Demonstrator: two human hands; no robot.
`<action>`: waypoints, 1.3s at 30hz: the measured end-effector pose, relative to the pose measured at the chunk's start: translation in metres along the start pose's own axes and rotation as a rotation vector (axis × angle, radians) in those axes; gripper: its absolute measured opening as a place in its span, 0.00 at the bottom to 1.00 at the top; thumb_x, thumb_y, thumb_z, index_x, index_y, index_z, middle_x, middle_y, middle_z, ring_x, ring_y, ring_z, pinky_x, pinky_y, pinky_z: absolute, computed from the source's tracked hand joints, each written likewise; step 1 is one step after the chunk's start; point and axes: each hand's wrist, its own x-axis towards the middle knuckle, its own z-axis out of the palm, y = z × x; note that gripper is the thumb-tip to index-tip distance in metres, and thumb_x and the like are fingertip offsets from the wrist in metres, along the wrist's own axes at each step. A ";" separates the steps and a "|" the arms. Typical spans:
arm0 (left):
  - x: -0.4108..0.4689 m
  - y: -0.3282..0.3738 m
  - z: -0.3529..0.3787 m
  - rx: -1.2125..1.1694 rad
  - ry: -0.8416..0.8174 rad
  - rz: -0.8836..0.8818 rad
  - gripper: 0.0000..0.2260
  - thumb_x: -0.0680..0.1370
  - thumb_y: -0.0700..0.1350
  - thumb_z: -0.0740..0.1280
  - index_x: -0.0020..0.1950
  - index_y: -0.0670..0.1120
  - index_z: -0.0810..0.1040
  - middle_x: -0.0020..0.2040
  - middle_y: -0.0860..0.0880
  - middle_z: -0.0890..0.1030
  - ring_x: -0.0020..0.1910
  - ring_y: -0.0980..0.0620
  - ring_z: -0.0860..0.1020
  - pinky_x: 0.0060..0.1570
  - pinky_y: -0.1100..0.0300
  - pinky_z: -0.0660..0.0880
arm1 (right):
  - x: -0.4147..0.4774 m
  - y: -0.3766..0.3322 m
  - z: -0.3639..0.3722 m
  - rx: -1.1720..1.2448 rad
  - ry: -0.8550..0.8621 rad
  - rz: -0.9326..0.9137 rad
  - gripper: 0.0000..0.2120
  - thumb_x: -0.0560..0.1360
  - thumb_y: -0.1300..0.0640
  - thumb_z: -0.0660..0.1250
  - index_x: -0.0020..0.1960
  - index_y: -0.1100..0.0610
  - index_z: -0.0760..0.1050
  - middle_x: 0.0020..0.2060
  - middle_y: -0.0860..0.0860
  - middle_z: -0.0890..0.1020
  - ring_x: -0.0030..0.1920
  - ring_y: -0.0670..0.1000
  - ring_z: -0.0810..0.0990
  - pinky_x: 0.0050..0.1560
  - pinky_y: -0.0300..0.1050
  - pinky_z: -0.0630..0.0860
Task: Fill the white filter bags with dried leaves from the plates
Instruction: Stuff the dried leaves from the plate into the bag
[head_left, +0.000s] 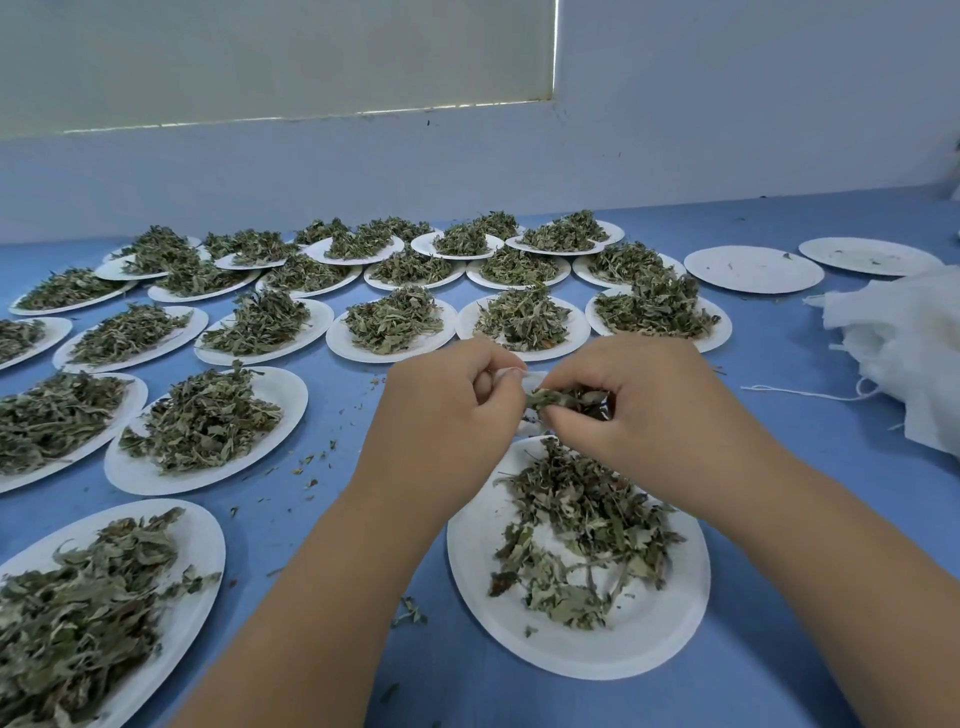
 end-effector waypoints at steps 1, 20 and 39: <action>-0.001 0.001 0.001 0.004 -0.002 0.003 0.08 0.76 0.40 0.66 0.41 0.49 0.82 0.29 0.45 0.72 0.27 0.54 0.67 0.28 0.65 0.65 | 0.000 -0.001 0.001 -0.023 -0.001 -0.010 0.07 0.72 0.53 0.69 0.48 0.48 0.84 0.39 0.46 0.81 0.42 0.48 0.78 0.45 0.47 0.76; -0.002 0.004 0.008 -0.025 -0.034 -0.056 0.09 0.75 0.41 0.67 0.39 0.51 0.82 0.27 0.45 0.72 0.25 0.57 0.67 0.27 0.68 0.65 | -0.004 -0.003 0.007 -0.062 0.033 0.069 0.09 0.71 0.49 0.72 0.50 0.46 0.77 0.37 0.39 0.75 0.38 0.40 0.74 0.39 0.35 0.72; -0.001 0.008 0.007 -0.113 -0.030 -0.097 0.09 0.76 0.41 0.67 0.39 0.50 0.83 0.30 0.38 0.75 0.26 0.49 0.73 0.26 0.72 0.66 | -0.003 -0.001 0.008 0.203 0.145 0.070 0.05 0.70 0.55 0.73 0.42 0.47 0.77 0.33 0.41 0.80 0.35 0.37 0.77 0.36 0.30 0.70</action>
